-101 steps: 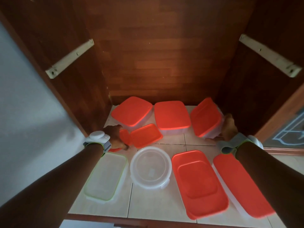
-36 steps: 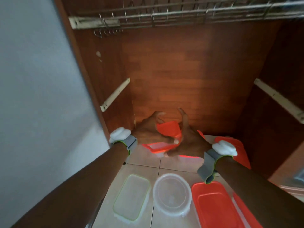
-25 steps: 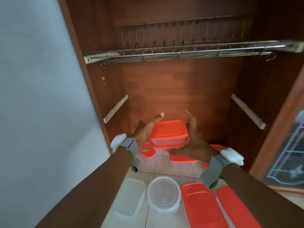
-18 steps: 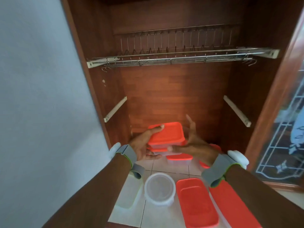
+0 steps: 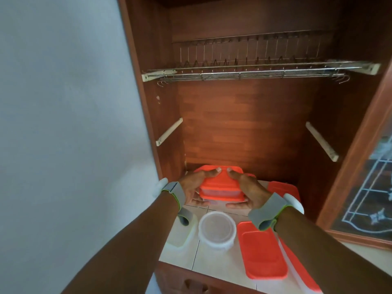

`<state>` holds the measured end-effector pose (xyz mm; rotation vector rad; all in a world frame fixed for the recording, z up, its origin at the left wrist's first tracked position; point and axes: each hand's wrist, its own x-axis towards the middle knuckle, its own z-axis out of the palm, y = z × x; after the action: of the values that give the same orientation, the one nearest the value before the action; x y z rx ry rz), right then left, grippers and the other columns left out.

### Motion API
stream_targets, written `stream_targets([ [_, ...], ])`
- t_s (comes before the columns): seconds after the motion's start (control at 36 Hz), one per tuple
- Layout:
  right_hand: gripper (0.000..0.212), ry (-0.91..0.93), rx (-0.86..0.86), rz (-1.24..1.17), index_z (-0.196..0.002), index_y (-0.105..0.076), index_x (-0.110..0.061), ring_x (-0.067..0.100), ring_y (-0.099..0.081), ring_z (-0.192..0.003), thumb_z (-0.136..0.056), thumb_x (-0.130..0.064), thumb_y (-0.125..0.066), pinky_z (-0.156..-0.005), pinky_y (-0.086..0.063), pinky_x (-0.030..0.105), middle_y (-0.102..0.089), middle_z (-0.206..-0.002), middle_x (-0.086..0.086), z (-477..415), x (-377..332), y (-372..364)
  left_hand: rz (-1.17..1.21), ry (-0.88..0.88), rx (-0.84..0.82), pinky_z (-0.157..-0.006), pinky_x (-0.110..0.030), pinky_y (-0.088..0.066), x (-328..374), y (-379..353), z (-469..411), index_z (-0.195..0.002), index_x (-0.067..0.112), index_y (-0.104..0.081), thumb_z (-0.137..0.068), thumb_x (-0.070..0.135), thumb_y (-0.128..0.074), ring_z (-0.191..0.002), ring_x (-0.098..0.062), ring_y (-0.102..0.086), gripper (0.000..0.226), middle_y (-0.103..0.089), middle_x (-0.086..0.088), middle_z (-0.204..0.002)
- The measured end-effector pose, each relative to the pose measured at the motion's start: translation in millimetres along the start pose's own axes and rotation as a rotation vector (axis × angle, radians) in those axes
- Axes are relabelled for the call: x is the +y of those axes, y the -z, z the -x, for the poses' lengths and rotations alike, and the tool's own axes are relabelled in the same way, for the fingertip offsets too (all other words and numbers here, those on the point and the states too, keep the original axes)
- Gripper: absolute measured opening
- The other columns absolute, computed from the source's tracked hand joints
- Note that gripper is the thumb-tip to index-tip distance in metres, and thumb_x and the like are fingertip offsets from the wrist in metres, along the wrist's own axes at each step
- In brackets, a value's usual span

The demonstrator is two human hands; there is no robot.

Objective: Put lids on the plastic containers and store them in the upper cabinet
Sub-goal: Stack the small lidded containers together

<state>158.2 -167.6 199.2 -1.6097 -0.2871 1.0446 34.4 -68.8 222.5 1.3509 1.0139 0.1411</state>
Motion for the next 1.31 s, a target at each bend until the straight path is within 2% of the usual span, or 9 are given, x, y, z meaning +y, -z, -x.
stream_targets([
  [0.19,0.084,0.038,-0.112,0.143,-0.119,-0.057,-0.013,0.030,-0.071,-0.087,-0.057,-0.065,-0.078,-0.062,-0.061,0.038,-0.062,-0.122,0.010,-18,14,-27,0.150,0.061,-0.014,-0.083,-0.048,-0.060,-37,34,-3,-0.129,0.019,-0.053,-0.072,0.054,-0.078,-0.104,-0.033,-0.068,0.072,-0.066,-0.014,-0.122],
  [0.33,0.060,0.060,-0.169,0.222,-0.097,-0.062,-0.018,0.026,-0.070,-0.085,-0.061,-0.062,-0.078,-0.071,-0.062,0.045,-0.065,-0.114,0.007,-31,30,-68,0.382,0.075,0.041,-0.087,-0.056,-0.057,-75,73,-7,-0.124,0.014,-0.057,-0.071,0.027,-0.081,-0.110,-0.035,-0.065,0.060,-0.060,-0.016,-0.128],
  [0.42,0.081,0.089,-0.121,0.361,-0.108,-0.064,-0.011,0.034,-0.071,-0.085,-0.055,-0.071,-0.075,-0.064,-0.062,0.046,-0.065,-0.111,0.010,-47,42,-84,0.395,0.146,0.033,-0.085,-0.055,-0.058,-99,87,-8,-0.124,0.011,-0.058,-0.070,0.025,-0.082,-0.108,-0.037,-0.067,0.061,-0.061,-0.018,-0.130],
  [0.7,0.049,0.159,-0.186,0.861,-0.119,-0.064,-0.006,0.033,-0.061,-0.114,-0.089,-0.043,-0.052,-0.090,-0.050,0.035,-0.064,-0.122,0.013,-102,82,-125,0.447,0.148,0.294,-0.061,-0.040,-0.064,-160,92,-46,-0.129,-0.002,-0.052,-0.069,0.018,-0.086,-0.106,-0.036,-0.065,0.072,-0.058,-0.023,-0.125],
  [0.92,0.037,0.216,-0.195,0.821,-0.065,-0.043,-0.024,0.019,-0.046,-0.086,-0.091,-0.050,-0.051,-0.078,-0.033,0.028,-0.052,-0.087,0.000,-127,94,-129,0.448,0.213,0.344,-0.073,-0.047,-0.062,-162,92,-45,-0.126,0.008,-0.045,-0.073,0.031,-0.084,-0.103,-0.035,-0.060,0.070,-0.046,-0.019,-0.137],
  [1.03,0.023,0.109,-0.265,0.748,-0.091,-0.058,-0.017,0.022,-0.053,-0.077,-0.095,-0.039,-0.052,-0.068,-0.044,0.031,-0.056,-0.093,0.008,-125,87,-140,0.420,0.325,0.299,-0.069,-0.057,-0.060,-181,90,-40,-0.142,0.026,-0.032,-0.059,0.059,-0.083,-0.104,-0.047,-0.059,0.103,-0.037,-0.015,-0.146],
  [1.08,0.037,0.030,-0.262,0.743,-0.115,-0.060,-0.013,0.029,-0.060,-0.098,-0.092,-0.041,-0.055,-0.084,-0.051,0.039,-0.060,-0.113,0.011,-130,84,-142,0.590,0.340,0.214,-0.077,-0.059,-0.059,-187,87,-43,-0.146,0.026,-0.031,-0.060,0.057,-0.085,-0.102,-0.050,-0.061,0.107,-0.038,-0.021,-0.145],
  [1.22,0.059,-0.161,-0.185,0.713,-0.138,-0.045,-0.010,0.034,-0.048,-0.129,-0.089,-0.041,-0.058,-0.108,-0.039,0.051,-0.050,-0.141,0.010,-135,76,-147,0.578,0.198,0.342,-0.082,-0.062,-0.056,-177,90,-67,-0.118,0.022,-0.052,-0.075,0.044,-0.080,-0.120,-0.040,-0.051,0.057,-0.044,-0.013,-0.138],
  [1.31,0.049,-0.127,-0.197,0.685,-0.140,-0.044,-0.007,0.034,-0.046,-0.131,-0.098,-0.032,-0.047,-0.108,-0.039,0.044,-0.048,-0.142,0.012,-125,66,-140,0.471,0.188,0.436,-0.074,-0.061,-0.058,-161,98,-87,-0.110,0.009,-0.052,-0.070,0.045,-0.083,-0.111,-0.035,-0.055,0.062,-0.055,-0.018,-0.123],
])
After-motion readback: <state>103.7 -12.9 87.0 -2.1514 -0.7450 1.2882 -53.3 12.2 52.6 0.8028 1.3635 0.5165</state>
